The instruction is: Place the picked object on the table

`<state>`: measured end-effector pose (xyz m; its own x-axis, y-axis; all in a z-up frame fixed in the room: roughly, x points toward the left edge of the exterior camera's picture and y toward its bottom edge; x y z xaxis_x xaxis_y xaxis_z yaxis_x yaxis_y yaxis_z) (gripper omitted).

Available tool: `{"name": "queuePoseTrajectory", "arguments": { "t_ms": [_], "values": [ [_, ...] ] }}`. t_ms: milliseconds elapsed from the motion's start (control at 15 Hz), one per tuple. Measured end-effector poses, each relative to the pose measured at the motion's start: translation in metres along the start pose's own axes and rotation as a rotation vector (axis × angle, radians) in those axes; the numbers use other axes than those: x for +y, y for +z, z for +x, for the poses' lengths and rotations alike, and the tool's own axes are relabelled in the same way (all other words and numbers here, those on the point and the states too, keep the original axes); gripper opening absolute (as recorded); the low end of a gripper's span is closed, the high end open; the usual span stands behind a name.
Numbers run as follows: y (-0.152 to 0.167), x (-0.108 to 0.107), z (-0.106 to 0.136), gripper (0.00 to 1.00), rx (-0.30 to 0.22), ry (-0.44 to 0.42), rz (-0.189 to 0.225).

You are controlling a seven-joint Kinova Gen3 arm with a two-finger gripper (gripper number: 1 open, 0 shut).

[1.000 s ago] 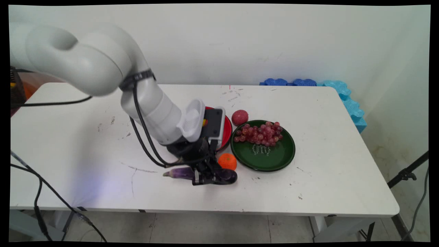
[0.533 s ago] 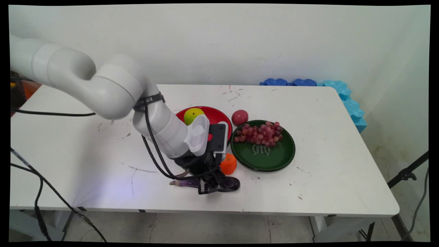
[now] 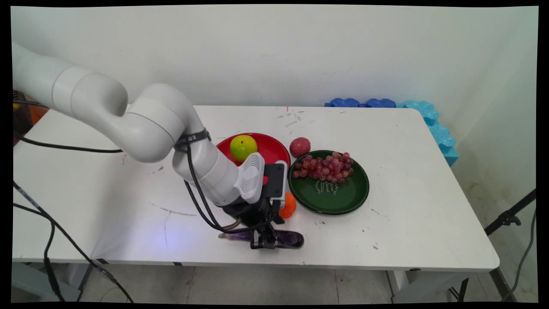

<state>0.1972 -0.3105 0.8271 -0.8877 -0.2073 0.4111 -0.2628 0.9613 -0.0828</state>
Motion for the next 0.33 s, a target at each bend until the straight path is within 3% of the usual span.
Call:
{"name": "queuePoseTrajectory", "arguments": {
  "t_ms": [333],
  "values": [
    [-0.006,0.0009,0.0023,1.0,0.025,-0.004,-0.008]
  ]
}}
